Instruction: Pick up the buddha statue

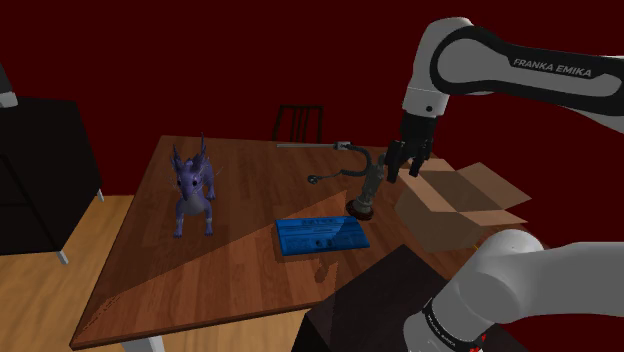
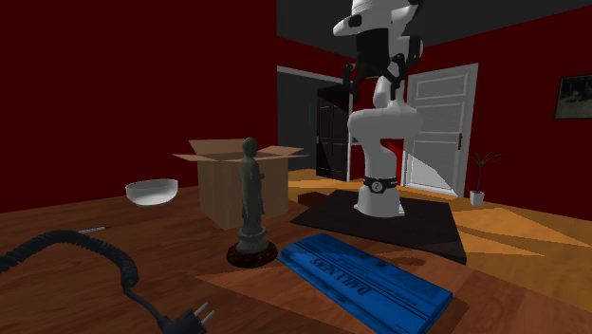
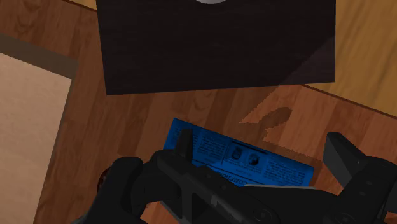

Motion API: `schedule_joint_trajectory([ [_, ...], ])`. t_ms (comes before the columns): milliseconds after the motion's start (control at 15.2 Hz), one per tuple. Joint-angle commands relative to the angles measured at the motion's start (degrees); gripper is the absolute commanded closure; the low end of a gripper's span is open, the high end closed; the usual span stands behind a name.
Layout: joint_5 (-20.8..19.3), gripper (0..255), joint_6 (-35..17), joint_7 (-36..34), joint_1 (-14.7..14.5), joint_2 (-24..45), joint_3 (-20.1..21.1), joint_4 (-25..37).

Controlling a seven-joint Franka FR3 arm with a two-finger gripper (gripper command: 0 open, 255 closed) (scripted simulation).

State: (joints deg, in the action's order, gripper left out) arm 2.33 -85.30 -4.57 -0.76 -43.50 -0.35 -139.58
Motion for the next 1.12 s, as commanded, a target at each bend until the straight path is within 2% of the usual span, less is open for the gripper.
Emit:
schedule_joint_trajectory([
  [0, 0.00, 0, 0.00, 0.00, 0.00, 0.00, 0.00, 0.00],
  [528, -5.81, 0, -6.62, 8.16, 3.00, 13.38, -6.88, 6.22],
  [1056, -8.09, 0, -11.33, 15.94, 5.15, 28.64, -12.73, 16.68],
])
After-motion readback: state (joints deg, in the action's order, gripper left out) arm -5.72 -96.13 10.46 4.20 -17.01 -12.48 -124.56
